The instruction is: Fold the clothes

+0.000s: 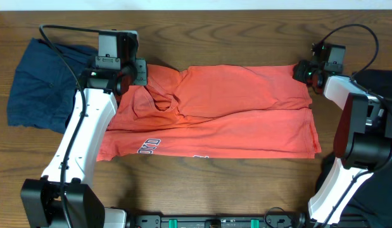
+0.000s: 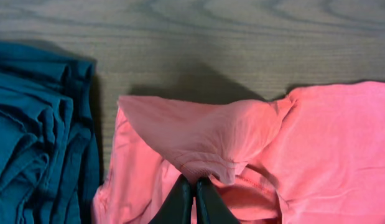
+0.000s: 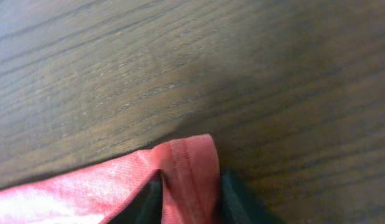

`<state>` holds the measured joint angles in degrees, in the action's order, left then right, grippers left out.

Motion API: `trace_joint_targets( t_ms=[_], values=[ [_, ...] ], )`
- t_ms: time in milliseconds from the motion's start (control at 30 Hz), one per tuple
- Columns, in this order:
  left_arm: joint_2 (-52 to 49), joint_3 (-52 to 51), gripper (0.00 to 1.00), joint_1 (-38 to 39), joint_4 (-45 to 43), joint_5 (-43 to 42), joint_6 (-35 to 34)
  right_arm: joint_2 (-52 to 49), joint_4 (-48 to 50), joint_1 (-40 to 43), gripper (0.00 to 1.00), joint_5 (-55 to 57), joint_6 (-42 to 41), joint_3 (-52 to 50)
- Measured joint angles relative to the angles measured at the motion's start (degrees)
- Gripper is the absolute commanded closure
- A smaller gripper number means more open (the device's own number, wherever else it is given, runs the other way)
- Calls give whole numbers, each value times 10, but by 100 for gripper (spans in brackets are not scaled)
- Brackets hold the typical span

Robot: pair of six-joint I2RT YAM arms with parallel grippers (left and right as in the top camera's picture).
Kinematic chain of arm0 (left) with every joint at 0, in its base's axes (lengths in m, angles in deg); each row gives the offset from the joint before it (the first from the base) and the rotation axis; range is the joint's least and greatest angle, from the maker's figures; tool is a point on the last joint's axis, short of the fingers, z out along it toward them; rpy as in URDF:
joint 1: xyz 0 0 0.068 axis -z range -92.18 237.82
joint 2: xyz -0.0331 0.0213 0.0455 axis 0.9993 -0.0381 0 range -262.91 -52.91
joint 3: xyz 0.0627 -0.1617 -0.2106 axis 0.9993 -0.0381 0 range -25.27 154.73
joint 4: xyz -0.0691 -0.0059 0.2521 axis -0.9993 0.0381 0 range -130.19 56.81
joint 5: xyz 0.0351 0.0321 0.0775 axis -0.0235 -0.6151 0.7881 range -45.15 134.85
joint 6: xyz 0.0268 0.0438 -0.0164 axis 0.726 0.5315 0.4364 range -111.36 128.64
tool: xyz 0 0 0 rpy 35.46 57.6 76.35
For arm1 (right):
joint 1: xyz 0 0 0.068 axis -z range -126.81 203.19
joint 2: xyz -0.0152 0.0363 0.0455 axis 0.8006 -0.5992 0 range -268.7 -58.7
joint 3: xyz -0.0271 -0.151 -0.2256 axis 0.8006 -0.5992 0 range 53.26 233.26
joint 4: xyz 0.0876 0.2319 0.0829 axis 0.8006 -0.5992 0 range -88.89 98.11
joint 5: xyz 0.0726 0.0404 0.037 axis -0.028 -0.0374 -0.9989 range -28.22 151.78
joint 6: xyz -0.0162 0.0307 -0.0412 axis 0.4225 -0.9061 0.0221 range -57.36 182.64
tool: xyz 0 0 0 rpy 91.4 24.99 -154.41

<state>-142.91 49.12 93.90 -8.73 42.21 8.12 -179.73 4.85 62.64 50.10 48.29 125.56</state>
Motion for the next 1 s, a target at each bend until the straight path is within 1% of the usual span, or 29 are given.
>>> trace_joint_targets(
  t_ms=[33, 233, 433, 600, 733, 833, 1000],
  values=[
    [0, 0, 94, 0, 4, 0, -1, -1, -1, 0, 99, -1, -1, 0],
    [10, 0, 94, 0, 32, 0, -7, -2, -45, 8, 99, -30, -3, 14],
    [67, 0, 94, 0, 76, 0, -14, 13, -92, 28, 99, -90, -3, 17],
    [105, 0, 94, 0, 137, 0, -24, 75, -158, 32, 99, -120, 8, 17],
    [108, 0, 94, 0, 183, 0, -26, 143, -219, 32, 99, -130, 33, 18],
    [108, 0, 94, 0, 208, 0, -27, 177, -250, 32, 99, -124, 44, 19],
    [110, 0, 94, 0, 224, 0, -38, 186, -297, 32, 99, -115, 51, 20]
  ],
)
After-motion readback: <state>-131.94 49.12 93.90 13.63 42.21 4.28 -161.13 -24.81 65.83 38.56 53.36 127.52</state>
